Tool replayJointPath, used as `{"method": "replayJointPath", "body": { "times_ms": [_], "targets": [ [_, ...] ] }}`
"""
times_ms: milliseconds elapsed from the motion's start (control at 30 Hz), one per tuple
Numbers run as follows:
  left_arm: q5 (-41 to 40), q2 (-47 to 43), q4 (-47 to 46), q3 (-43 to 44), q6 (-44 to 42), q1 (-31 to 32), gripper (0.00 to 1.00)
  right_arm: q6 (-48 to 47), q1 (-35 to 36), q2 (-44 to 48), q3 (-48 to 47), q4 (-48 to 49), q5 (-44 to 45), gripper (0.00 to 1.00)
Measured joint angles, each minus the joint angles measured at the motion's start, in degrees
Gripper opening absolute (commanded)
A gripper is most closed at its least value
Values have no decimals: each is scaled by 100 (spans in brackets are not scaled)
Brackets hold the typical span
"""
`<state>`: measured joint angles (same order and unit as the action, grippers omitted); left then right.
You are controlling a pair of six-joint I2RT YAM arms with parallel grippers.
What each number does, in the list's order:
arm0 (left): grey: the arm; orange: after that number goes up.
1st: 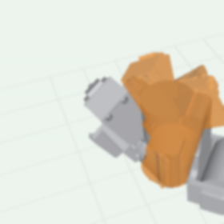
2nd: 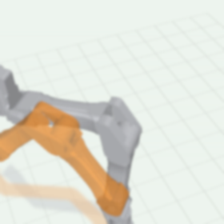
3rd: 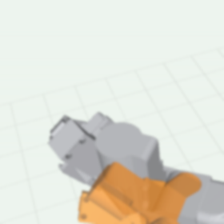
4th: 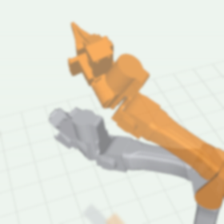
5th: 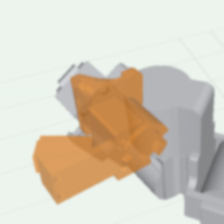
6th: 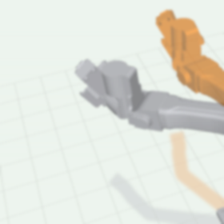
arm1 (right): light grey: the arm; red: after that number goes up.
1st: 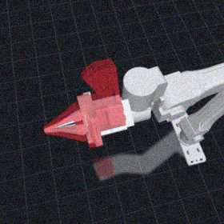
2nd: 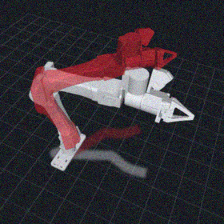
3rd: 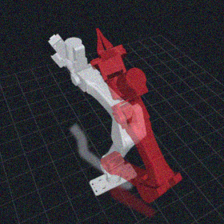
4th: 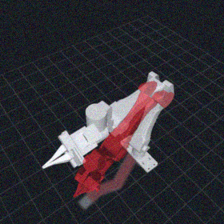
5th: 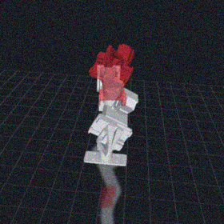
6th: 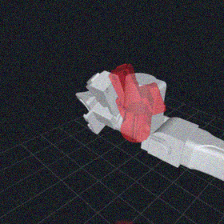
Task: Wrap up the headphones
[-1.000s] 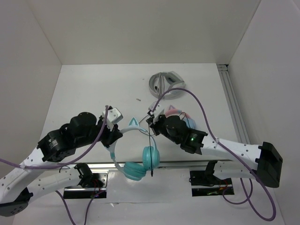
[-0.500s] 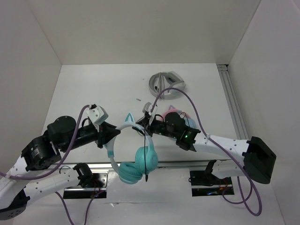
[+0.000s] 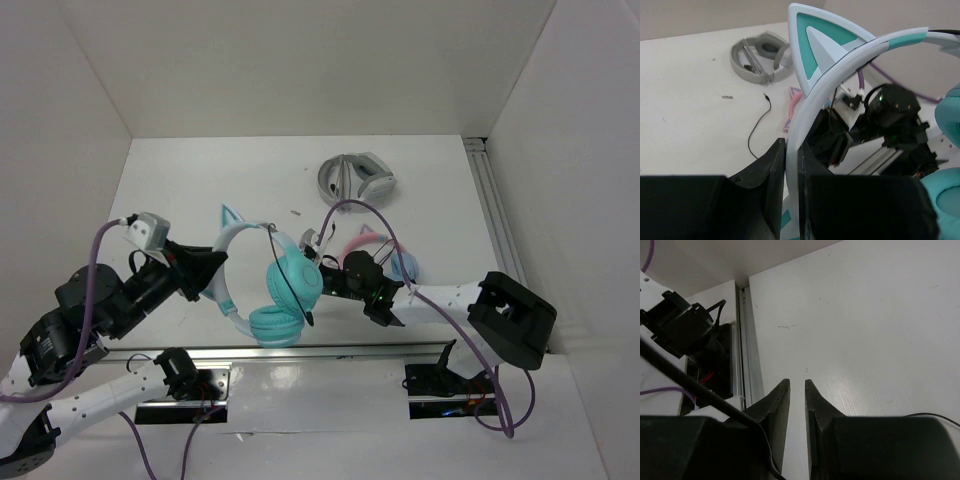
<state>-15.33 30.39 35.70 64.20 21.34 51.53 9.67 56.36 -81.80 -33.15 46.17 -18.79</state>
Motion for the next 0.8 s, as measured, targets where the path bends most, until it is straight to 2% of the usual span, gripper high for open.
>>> {"method": "replayJointPath", "body": {
  "times_ms": [367, 500, 600, 800],
  "targets": [
    [-2094, -326, -293, -271, 1176, 2, 0, 592, 195, -1091, 151, 1344, -407, 27],
    [-3034, -85, -125, -181, 1615, 2, 0, 555, 658, -1311, 144, 1388, -345, 27],
    [-3646, 186, -66, -151, 1790, 2, 0, 549, 909, -1517, 142, 1491, -310, 23],
    [-4581, 732, -37, 33, 1784, 2, 0, 612, 1169, -1812, 144, 1775, -260, 23]
  ]
}}
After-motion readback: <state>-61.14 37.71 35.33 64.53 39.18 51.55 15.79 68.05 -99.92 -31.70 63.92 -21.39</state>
